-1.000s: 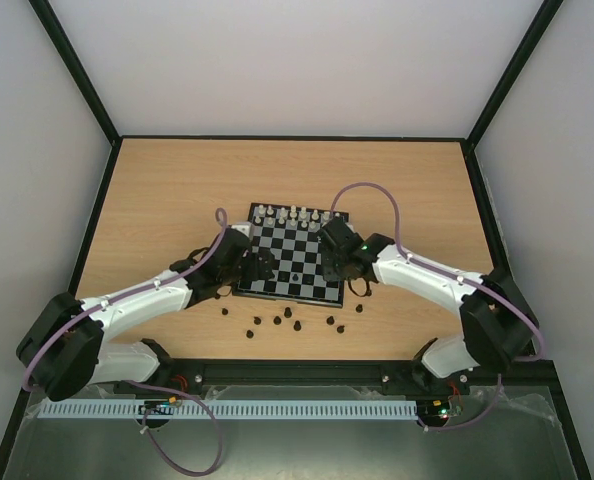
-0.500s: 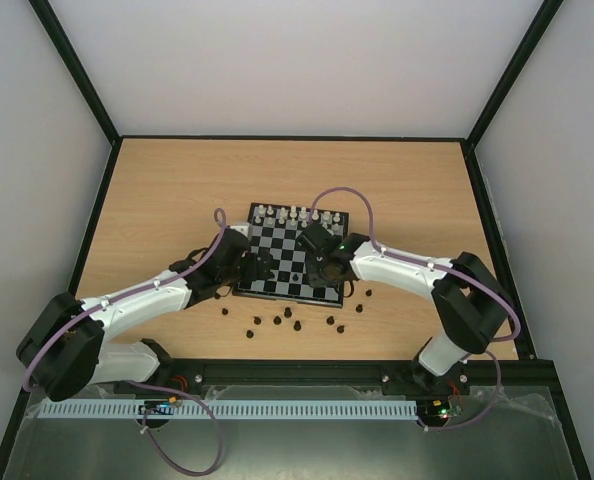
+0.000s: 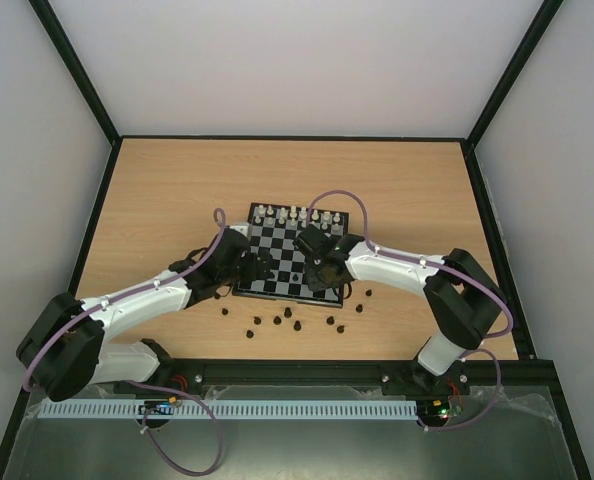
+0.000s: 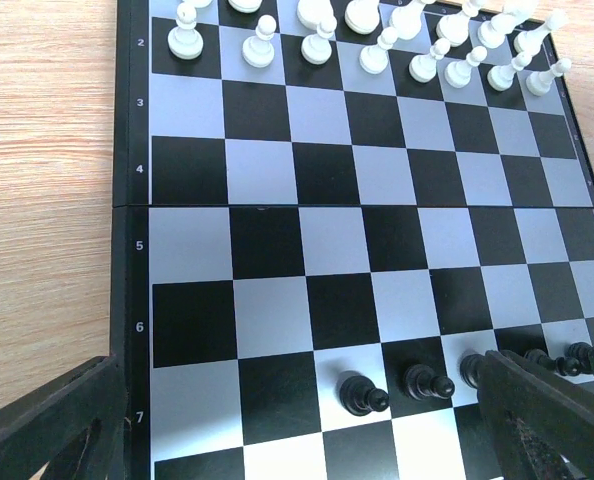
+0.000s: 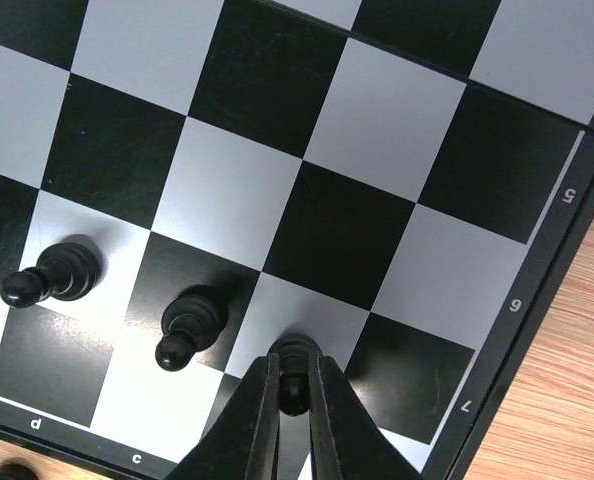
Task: Set up the chess pieces on the board
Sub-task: Place the chess piece on the chessboard.
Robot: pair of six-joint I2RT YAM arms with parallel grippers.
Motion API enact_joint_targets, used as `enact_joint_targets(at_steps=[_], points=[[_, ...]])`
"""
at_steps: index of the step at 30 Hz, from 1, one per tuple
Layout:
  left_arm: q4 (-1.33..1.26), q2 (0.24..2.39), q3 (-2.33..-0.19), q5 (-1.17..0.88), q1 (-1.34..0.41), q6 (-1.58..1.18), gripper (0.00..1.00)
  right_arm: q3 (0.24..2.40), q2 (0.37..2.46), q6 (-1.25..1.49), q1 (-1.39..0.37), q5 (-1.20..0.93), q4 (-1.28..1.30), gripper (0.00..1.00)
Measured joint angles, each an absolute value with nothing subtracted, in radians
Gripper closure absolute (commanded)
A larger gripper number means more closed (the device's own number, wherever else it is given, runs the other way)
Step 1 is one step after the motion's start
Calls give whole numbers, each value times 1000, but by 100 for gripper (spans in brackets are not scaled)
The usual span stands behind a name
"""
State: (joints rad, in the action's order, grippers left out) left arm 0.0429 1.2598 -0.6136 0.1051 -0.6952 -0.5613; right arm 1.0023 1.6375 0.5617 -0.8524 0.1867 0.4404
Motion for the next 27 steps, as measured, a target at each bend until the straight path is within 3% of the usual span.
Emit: enact_joint_targets(at_steps=[7, 27], points=[[43, 1260, -614, 105, -695, -561, 1, 1002, 1638, 564, -854, 186, 445, 83], [43, 1259, -607, 101, -695, -561, 1, 1002, 1629, 562, -857, 186, 452, 67]])
